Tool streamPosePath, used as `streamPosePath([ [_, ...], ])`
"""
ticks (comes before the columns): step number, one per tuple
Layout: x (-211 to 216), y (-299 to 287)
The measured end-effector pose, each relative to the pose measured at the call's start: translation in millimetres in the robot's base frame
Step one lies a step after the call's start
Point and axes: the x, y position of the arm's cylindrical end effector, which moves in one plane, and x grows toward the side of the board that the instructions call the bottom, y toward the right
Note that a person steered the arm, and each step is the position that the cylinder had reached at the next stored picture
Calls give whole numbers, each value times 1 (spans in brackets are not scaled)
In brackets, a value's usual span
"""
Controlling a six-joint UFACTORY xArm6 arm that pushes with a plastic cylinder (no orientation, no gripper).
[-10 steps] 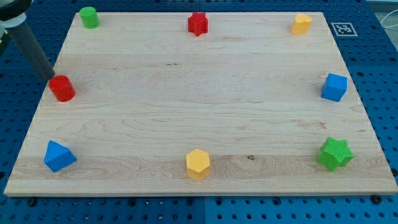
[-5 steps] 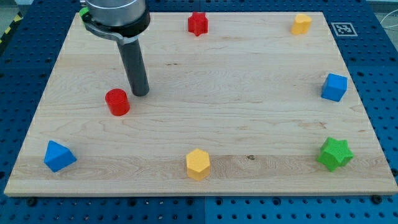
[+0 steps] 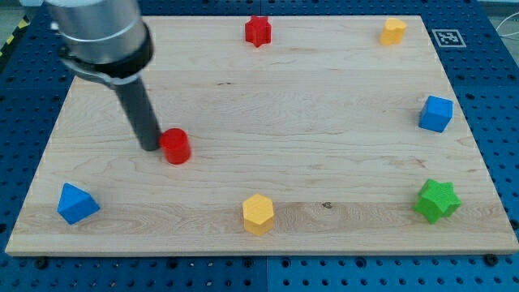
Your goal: Slide the red circle to the yellow hexagon
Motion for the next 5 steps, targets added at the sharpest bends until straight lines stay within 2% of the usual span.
streamPosePath([
  [2,19,95],
  [5,82,116],
])
